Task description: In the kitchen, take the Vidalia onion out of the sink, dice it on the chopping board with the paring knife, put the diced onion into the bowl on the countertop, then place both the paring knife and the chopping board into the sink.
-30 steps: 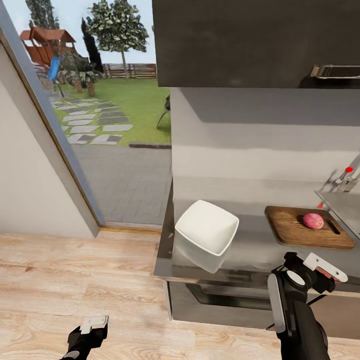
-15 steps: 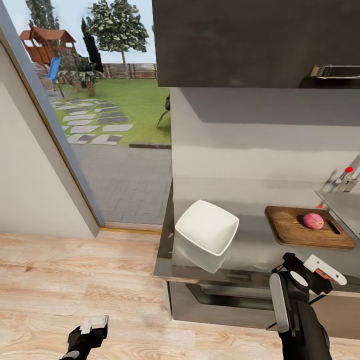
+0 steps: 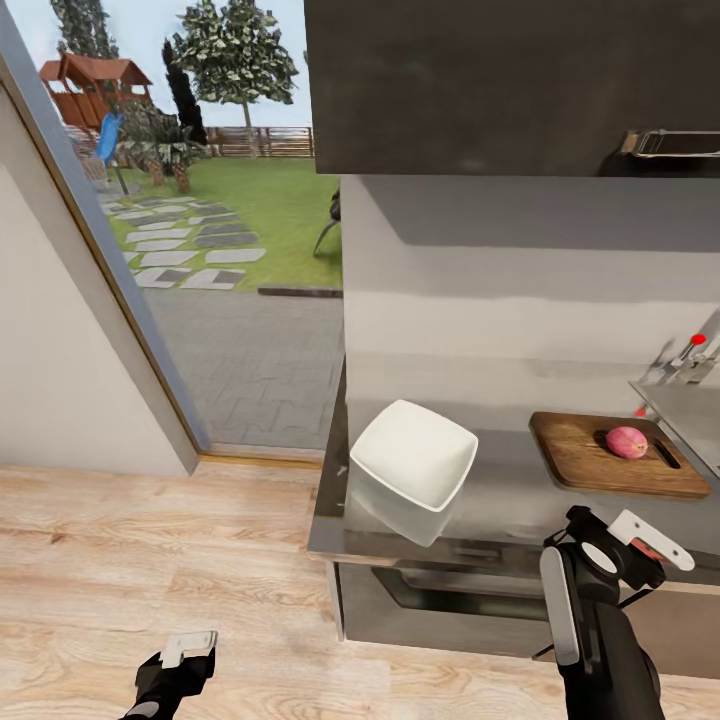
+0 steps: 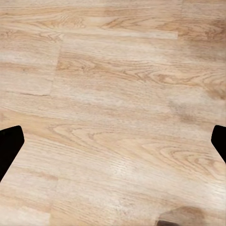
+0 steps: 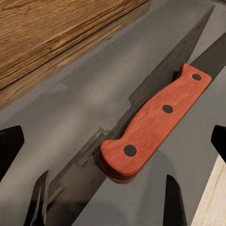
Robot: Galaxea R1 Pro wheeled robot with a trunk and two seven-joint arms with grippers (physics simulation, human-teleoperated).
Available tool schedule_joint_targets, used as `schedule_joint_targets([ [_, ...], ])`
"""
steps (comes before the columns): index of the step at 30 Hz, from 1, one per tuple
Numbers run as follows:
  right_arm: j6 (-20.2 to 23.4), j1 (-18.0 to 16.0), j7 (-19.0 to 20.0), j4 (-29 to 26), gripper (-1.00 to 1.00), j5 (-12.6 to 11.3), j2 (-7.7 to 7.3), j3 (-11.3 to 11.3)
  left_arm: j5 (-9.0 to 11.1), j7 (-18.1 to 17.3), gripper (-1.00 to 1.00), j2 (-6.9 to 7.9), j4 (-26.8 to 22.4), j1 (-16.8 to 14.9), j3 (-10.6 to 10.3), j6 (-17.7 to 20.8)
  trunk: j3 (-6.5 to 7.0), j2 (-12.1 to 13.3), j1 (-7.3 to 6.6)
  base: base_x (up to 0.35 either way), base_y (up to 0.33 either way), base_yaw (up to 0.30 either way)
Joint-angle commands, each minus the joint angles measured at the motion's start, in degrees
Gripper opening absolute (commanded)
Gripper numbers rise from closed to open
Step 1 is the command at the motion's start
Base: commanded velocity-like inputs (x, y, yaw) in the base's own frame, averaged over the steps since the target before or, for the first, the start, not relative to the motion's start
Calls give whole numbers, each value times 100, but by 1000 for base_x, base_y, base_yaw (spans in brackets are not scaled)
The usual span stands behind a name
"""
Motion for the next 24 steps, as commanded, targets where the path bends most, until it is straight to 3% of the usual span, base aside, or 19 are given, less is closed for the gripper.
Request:
schedule_joint_targets([
  [1,33,-4,-19,-9,100,-22,3,-3,31,7,100,-4,19,-7,-48,-29,-7,-7,1,0,0,0],
  [24,33,-7,-19,-9,100,-23,-2,-5,31,7,100,-4,19,-8,-48,-23,-7,-7,1,34,-40,0],
])
